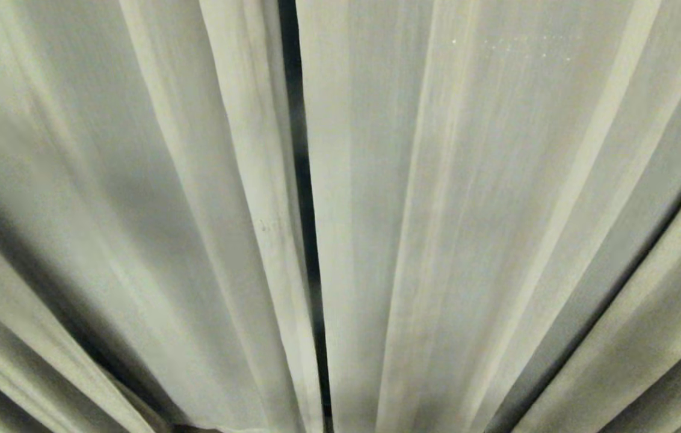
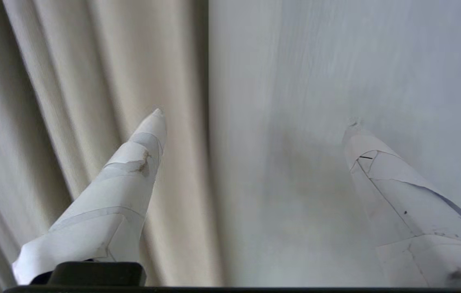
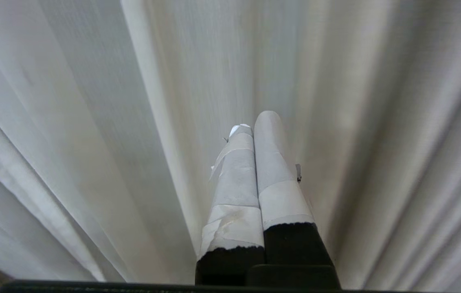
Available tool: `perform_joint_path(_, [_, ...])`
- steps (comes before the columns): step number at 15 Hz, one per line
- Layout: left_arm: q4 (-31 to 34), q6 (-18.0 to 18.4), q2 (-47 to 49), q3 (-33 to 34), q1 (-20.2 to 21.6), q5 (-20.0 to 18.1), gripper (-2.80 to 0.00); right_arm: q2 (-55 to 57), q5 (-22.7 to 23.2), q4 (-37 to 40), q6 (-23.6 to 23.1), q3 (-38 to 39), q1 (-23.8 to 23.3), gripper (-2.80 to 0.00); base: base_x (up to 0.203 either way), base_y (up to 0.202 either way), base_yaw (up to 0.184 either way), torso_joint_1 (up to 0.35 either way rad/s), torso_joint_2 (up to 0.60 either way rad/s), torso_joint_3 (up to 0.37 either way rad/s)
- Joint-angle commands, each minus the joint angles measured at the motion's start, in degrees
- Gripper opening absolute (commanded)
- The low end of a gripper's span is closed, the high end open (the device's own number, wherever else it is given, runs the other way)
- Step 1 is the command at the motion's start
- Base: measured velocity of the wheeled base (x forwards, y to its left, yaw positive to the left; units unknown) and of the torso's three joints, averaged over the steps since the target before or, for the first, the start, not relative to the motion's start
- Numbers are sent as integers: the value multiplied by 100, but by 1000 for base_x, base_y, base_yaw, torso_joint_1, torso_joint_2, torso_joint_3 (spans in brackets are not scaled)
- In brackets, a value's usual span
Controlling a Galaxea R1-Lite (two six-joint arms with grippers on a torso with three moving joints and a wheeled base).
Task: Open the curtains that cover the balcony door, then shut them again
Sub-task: Pull the outer curtains open on both sides
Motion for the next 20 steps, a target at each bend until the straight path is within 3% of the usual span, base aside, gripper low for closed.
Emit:
perform_joint_path(1, [-28, -47, -602, 510, 3, -27, 0, 0, -3, -3, 1, 0, -1, -280, 0, 0, 0, 0, 0, 0])
perform_joint_path(3, [-29, -53, -784, 790, -3, -52, 0, 0, -3, -3, 1, 0, 8, -280, 0, 0, 0, 0, 0, 0])
perform_joint_path(4, [-27, -53, -838, 844, -14, -74, -280, 0, -3, -3, 1, 0, 8, -280, 0, 0, 0, 0, 0, 0])
perform_joint_path(7, [-13, -21, -874, 951, -143, -91, -280, 0, -3, -3, 1, 0, 1, -280, 0, 0, 0, 0, 0, 0])
perform_joint_path(12, [-29, 34, -1171, 1849, -293, -91, -280, 0, -3, -3, 1, 0, -1, -280, 0, 0, 0, 0, 0, 0])
perform_joint_path(16, [72, 293, -1328, 2411, -594, -112, -280, 0, -3, -3, 1, 0, 8, -280, 0, 0, 0, 0, 0, 0])
perform_joint_path(20, [232, 320, -1639, 2985, -1403, -157, -280, 0, -3, -3, 1, 0, 8, -280, 0, 0, 0, 0, 0, 0])
